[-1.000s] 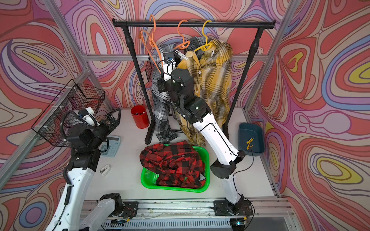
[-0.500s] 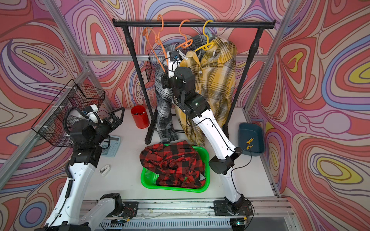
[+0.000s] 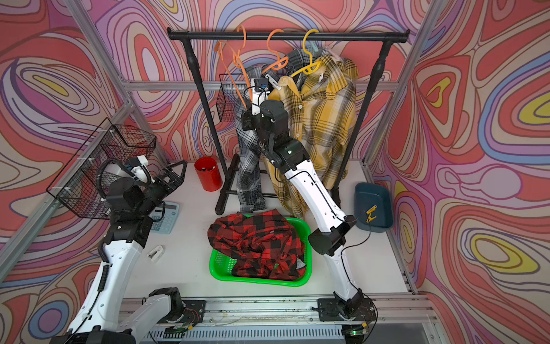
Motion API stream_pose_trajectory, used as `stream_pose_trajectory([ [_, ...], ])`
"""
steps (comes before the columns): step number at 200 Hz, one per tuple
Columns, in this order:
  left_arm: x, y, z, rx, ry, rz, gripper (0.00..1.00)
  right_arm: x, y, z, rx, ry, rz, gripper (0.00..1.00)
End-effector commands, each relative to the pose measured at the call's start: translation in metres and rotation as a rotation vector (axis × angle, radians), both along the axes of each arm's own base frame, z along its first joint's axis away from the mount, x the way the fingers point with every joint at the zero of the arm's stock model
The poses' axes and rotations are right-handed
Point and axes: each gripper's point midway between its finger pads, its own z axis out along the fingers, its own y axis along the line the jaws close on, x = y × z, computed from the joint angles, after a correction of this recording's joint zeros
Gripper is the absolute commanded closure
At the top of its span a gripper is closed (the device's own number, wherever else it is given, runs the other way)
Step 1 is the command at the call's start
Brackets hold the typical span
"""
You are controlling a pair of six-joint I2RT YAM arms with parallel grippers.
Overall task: Remove the clothespins securing long-sleeve shirts to the hanger
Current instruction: Place the hanger on the clothesline.
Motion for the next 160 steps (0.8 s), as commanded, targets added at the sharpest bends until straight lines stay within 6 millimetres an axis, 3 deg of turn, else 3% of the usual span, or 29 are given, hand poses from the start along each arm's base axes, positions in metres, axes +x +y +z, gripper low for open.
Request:
stream_pose_trajectory([
  [1, 0.0, -0.005, 0.009, 0.009, -0.031, -0.025, 0.03, 0.016, 0.001, -0.026, -0.003, 0.067, -0.005, 1.0],
  [26, 0.001, -0.006, 0.008, 0.009, -0.027, -0.029, 0.03, 0.015, 0.011, -0.032, -0.002, 0.078, 0.026, 1.0],
  [74, 0.0, -0.007, 0.007, 0.008, -0.026, -0.029, 0.03, -0.012, 0.043, -0.025, -0.029, 0.047, 0.083, 1.0],
  [105, -0.002, -0.007, 0.005, 0.009, -0.023, -0.03, 0.03, -0.023, 0.052, -0.026, -0.039, 0.049, 0.109, 1.0],
  [133, -0.004, -0.007, 0.0, 0.013, -0.013, -0.027, 0.03, -0.034, 0.049, -0.021, -0.042, 0.049, 0.119, 0.57],
  [160, -0.007, -0.006, -0.005, 0.017, -0.008, -0.021, 0.03, -0.056, 0.046, -0.007, -0.042, 0.021, 0.141, 0.34],
])
